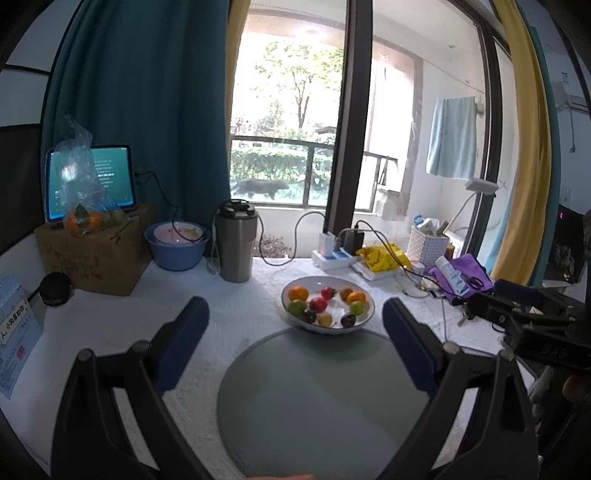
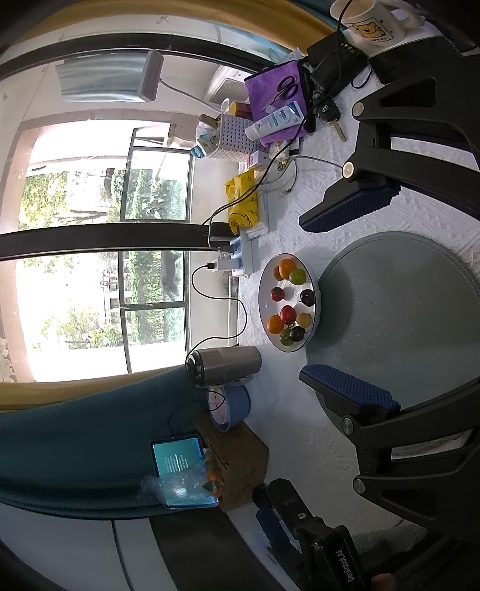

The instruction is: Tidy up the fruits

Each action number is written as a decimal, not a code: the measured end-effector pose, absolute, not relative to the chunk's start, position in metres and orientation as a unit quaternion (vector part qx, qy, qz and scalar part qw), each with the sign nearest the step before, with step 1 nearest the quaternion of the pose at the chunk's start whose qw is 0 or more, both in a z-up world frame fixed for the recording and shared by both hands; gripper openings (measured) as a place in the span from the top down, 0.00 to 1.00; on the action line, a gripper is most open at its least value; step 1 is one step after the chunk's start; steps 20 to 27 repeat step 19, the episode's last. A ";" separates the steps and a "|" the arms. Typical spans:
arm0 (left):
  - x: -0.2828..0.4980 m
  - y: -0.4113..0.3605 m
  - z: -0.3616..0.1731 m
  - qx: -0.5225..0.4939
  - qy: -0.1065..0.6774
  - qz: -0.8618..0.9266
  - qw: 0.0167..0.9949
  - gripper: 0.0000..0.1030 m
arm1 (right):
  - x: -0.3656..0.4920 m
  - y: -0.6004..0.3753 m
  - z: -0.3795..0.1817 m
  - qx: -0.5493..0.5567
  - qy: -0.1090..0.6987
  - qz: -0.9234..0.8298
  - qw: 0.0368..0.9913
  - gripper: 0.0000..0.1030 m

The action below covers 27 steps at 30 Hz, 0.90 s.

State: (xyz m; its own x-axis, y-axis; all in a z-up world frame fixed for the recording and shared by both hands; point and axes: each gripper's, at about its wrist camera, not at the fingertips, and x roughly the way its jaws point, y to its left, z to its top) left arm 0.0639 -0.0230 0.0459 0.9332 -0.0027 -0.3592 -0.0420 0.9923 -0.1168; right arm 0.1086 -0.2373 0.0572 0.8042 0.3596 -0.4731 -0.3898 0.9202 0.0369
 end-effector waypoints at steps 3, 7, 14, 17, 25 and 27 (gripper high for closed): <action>0.064 -0.023 0.046 -0.060 0.183 0.010 0.981 0.07 | 0.111 -0.237 0.057 -0.031 0.242 0.197 0.950 0.25; 0.065 -0.023 0.047 -0.058 0.181 0.011 0.982 0.07 | 0.118 -0.236 0.058 -0.029 0.242 0.195 0.950 0.25; 0.072 -0.025 0.047 -0.055 0.182 0.011 0.982 0.07 | 0.120 -0.237 0.057 -0.028 0.243 0.194 0.950 0.25; 0.075 -0.025 0.047 -0.054 0.181 0.011 0.982 0.07 | 0.127 -0.238 0.057 -0.025 0.246 0.190 0.950 0.25; 0.085 -0.022 0.043 -0.066 0.195 0.004 0.979 0.07 | 0.133 -0.239 0.054 -0.024 0.249 0.187 0.950 0.25; 0.085 -0.022 0.043 -0.066 0.195 0.004 0.979 0.07 | 0.133 -0.239 0.054 -0.024 0.249 0.187 0.950 0.25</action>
